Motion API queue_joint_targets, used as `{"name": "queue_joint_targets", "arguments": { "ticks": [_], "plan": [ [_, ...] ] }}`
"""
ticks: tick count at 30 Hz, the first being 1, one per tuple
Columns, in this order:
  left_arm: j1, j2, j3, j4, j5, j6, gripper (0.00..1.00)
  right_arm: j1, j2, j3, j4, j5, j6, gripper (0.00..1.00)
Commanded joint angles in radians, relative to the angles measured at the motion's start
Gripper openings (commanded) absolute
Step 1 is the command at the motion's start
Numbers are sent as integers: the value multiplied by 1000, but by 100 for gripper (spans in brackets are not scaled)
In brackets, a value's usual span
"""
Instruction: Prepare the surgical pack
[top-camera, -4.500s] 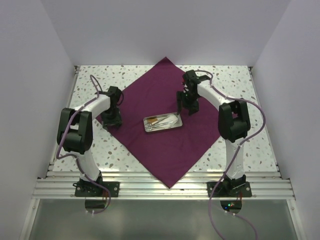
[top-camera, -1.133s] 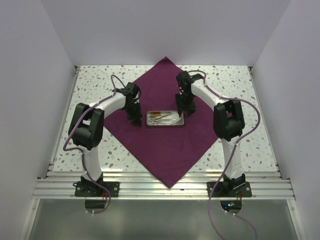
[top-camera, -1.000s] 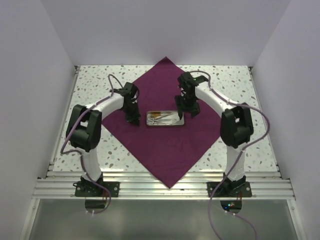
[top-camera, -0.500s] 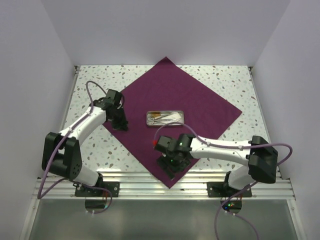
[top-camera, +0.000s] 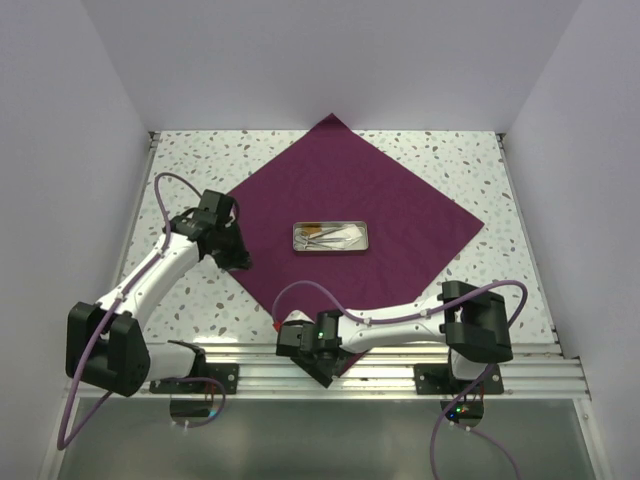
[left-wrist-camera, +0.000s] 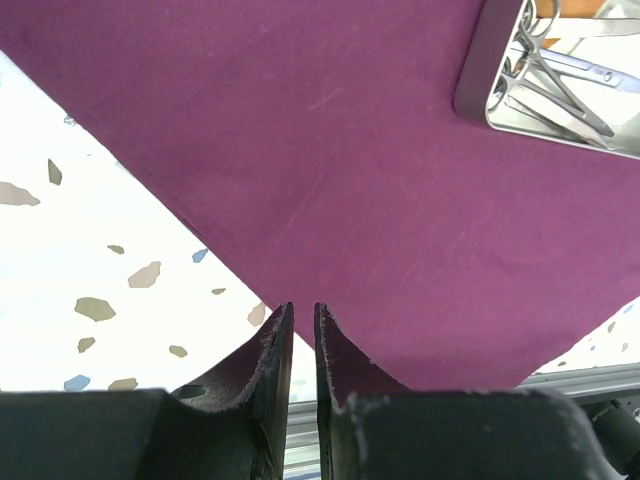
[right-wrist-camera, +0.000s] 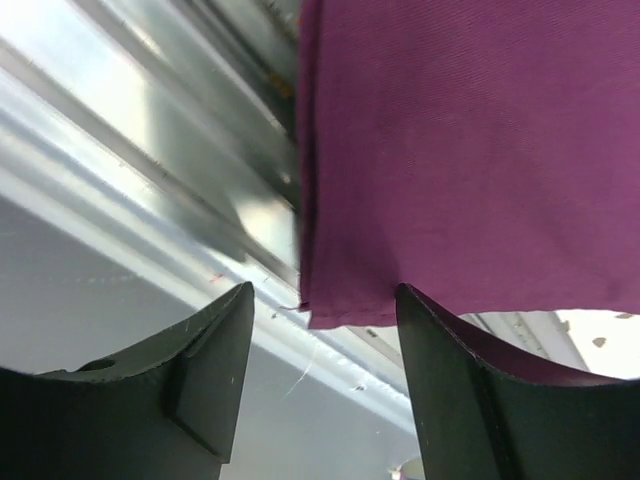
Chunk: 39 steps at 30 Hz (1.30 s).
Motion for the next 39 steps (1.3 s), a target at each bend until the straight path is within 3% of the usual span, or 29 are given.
{"name": "queue_joint_targets", "arguments": {
  "ticks": [1, 18, 21, 22, 23, 24, 27, 33, 36, 39],
  "plan": [
    [-1, -51, -3, -31, -23, -12, 18, 0, -15, 9, -7, 98, 13, 62],
    [1, -14, 21, -25, -11, -9, 18, 12, -21, -60, -19, 119, -3, 52],
    [1, -5, 29, -26, -12, -7, 18, 12, -22, -37, -27, 147, 7, 36],
    [1, -4, 35, -28, -14, -7, 18, 10, -21, -25, -37, 164, 10, 27],
    [1, -4, 40, -31, -17, -7, 18, 12, -19, -14, -56, 179, 11, 10],
    [1, -1, 43, -34, -21, -6, 18, 10, -21, 15, -68, 196, 17, 3],
    [7, 10, 70, -45, -40, 2, 18, 3, -47, 68, -103, 260, 19, 0],
    [15, 48, 133, -60, -84, 19, 19, -143, -111, 171, -162, 356, -47, 0],
    [22, 75, 162, -61, -97, 27, 19, -323, -111, 236, -155, 372, -130, 0],
    [26, 95, 181, -63, -95, 27, 19, -420, -90, 328, -139, 351, -222, 0]
  ]
}}
